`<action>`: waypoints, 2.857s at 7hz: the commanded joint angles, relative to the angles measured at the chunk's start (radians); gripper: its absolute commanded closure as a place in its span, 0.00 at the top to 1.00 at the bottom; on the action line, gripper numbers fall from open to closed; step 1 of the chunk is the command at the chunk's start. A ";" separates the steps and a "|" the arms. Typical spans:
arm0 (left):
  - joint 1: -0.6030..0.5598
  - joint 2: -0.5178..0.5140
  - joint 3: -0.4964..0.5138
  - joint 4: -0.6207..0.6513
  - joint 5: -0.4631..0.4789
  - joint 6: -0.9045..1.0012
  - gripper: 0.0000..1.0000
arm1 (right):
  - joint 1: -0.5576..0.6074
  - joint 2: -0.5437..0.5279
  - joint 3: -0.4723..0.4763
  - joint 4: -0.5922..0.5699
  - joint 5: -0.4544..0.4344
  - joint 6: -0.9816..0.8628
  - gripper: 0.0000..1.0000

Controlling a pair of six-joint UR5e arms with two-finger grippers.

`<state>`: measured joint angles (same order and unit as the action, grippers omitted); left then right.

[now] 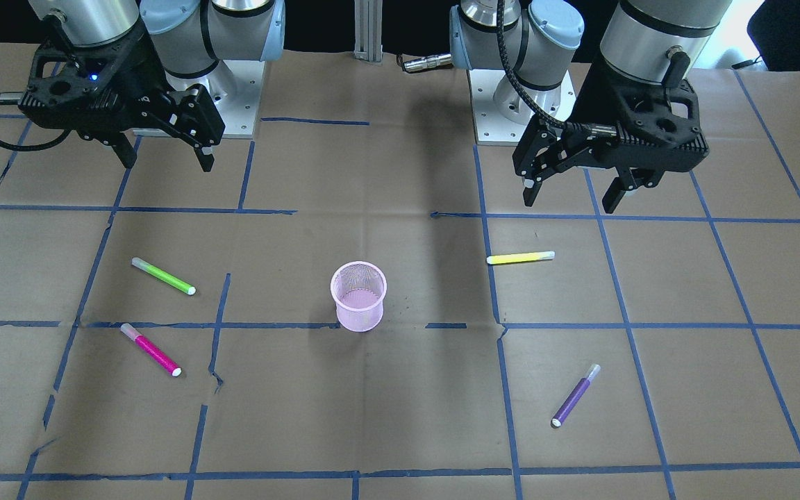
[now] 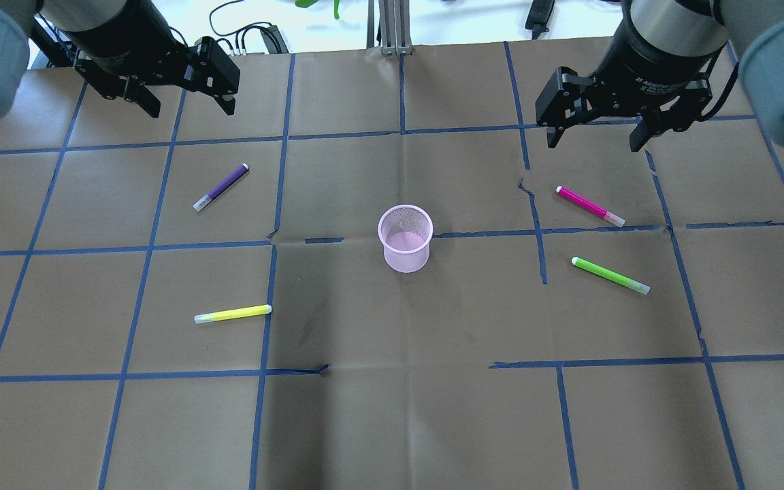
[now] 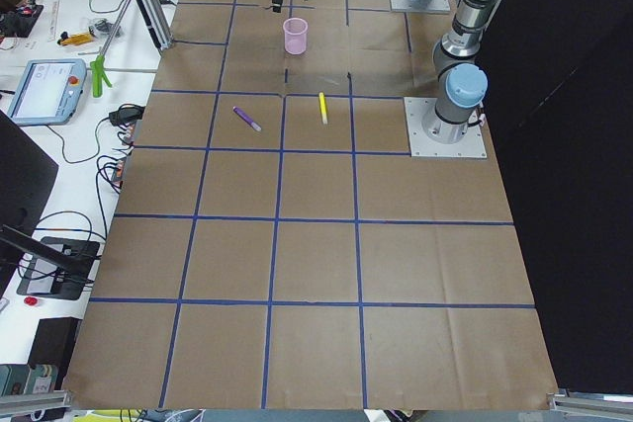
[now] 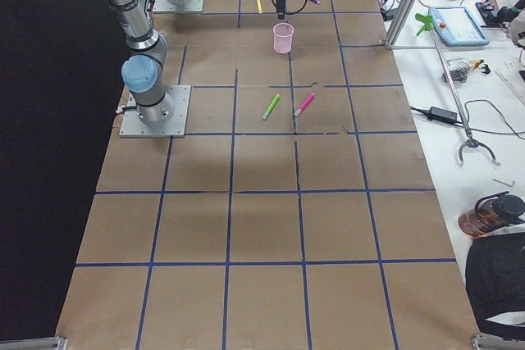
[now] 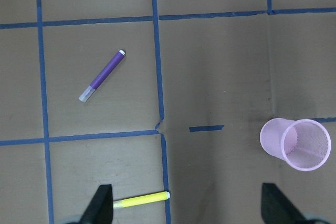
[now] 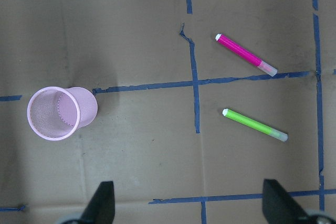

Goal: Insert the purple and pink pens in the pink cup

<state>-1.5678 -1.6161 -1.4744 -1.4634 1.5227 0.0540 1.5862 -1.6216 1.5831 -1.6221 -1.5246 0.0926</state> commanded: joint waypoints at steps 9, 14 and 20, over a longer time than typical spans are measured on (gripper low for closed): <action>0.032 -0.057 0.025 -0.003 -0.003 0.068 0.99 | -0.023 0.008 0.000 -0.016 0.009 -0.154 1.00; 0.034 -0.283 0.019 0.139 0.206 0.580 0.99 | -0.143 0.026 0.000 -0.022 -0.144 -0.900 1.00; 0.082 -0.542 0.163 0.141 0.214 0.751 0.98 | -0.149 0.388 -0.063 -0.074 -0.322 -0.992 1.00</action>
<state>-1.4723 -2.0954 -1.3489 -1.3251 1.7326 0.7741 1.4270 -1.3189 1.5393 -1.6742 -1.8098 -0.9021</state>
